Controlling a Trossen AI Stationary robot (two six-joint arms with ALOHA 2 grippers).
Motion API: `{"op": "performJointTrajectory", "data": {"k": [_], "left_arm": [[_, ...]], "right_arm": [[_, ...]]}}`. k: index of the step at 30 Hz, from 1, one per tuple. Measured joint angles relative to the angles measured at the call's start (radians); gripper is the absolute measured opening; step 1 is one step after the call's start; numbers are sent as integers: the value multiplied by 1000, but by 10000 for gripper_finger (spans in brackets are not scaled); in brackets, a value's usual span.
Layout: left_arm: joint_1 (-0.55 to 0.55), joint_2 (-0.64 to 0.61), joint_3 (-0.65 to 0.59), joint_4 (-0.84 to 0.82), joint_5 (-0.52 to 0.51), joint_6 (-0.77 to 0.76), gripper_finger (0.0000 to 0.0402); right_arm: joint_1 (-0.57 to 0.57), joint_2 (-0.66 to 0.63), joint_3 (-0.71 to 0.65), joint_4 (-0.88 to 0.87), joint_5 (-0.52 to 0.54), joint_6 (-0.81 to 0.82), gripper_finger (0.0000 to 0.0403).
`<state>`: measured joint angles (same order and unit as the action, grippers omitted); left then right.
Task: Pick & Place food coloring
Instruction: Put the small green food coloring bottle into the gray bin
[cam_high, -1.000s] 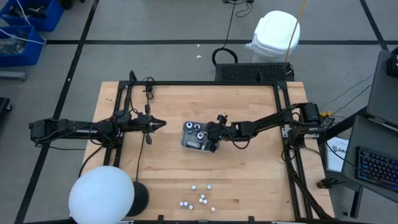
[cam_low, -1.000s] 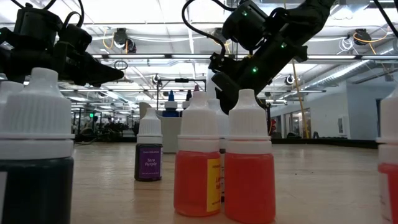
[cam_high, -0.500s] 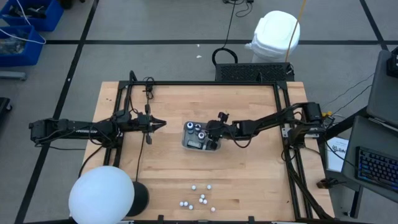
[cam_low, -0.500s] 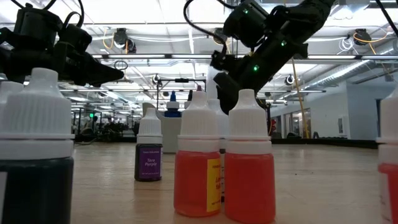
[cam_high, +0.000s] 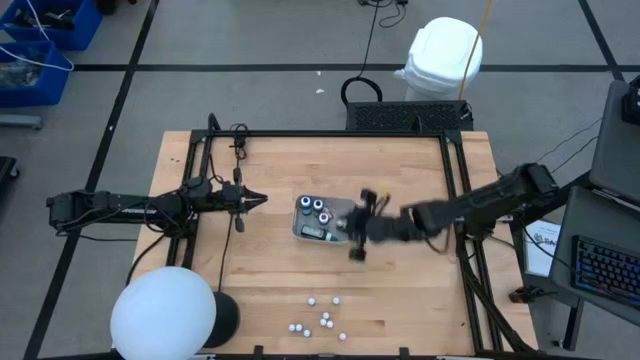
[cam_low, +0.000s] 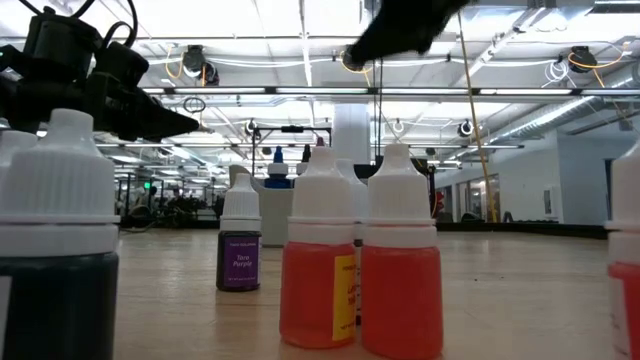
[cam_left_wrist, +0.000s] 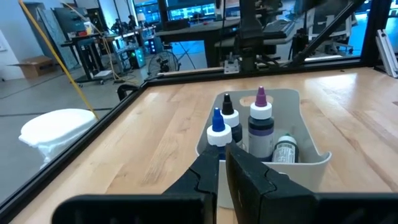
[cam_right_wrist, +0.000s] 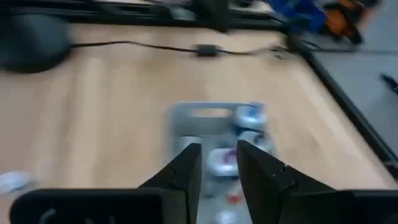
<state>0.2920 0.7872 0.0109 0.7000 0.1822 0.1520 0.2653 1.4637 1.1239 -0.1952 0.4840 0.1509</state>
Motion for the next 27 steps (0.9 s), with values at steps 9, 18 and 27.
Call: {"op": "performJointTrajectory", "data": {"k": [9,18,27], "left_arm": [[0,0,0,-2,0,-28,35],[0,0,0,-2,0,-42,35],[0,0,0,-36,0,41,35]], "right_arm": [[259,177,131,-16,-121,30,82],[272,386,128,64,-175,-38,125],[265,454,128,78,-260,-68,188]]}}
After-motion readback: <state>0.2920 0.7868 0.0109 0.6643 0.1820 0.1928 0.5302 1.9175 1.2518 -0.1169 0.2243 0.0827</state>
